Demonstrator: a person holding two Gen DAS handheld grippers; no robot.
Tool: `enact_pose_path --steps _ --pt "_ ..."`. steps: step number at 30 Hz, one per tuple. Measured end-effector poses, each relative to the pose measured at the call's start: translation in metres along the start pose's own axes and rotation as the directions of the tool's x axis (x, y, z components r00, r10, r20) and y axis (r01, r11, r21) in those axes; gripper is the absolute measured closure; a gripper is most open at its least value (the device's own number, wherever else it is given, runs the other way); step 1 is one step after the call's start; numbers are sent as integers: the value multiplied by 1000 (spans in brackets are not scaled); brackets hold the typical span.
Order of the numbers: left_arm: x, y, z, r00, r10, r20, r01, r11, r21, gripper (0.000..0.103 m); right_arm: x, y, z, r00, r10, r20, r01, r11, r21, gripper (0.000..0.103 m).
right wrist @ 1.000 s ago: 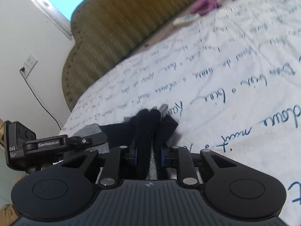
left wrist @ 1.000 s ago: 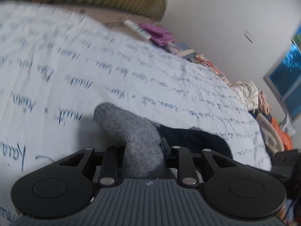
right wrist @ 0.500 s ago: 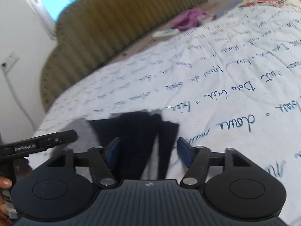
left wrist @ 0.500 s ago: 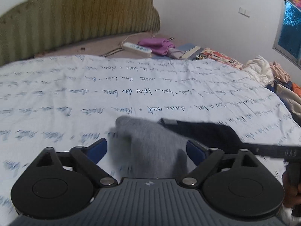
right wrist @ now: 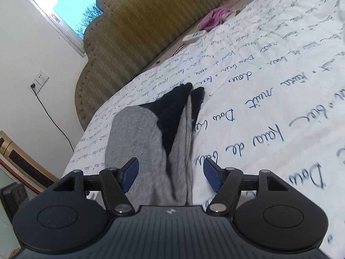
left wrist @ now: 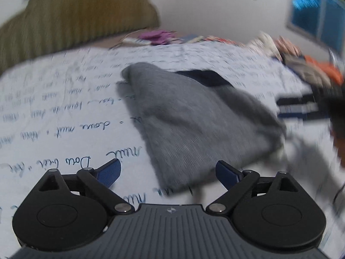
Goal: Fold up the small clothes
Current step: 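Lower the turned sweater onto the bed sheet with both tools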
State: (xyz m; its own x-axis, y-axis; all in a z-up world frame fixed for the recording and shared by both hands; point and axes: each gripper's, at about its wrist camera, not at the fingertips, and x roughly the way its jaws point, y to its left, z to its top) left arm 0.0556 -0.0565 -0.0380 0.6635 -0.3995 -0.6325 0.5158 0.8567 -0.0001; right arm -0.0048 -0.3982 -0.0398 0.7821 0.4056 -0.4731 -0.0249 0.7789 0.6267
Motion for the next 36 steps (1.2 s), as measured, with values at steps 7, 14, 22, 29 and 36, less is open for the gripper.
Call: enact_pose_path --steps 7,14,22,29,36 --pt "15 -29 -13 980 195 27 -197 962 189 6 23 14 -14 996 -66 -57 63 997 -50 77" --pt "-1 14 -12 953 296 63 -293 955 -45 11 22 10 -22 997 -40 -64 39 999 -14 95" --pt "-25 9 -7 975 207 83 -203 978 -56 10 21 22 -27 993 -93 -75 83 989 -120 90" --pt "-6 27 21 998 -38 58 51 966 -252 4 29 5 -22 993 -87 -85 83 995 -54 37" --pt "48 59 9 971 -235 -38 184 840 -511 44 48 3 -29 991 -18 -129 20 1000 16 78"
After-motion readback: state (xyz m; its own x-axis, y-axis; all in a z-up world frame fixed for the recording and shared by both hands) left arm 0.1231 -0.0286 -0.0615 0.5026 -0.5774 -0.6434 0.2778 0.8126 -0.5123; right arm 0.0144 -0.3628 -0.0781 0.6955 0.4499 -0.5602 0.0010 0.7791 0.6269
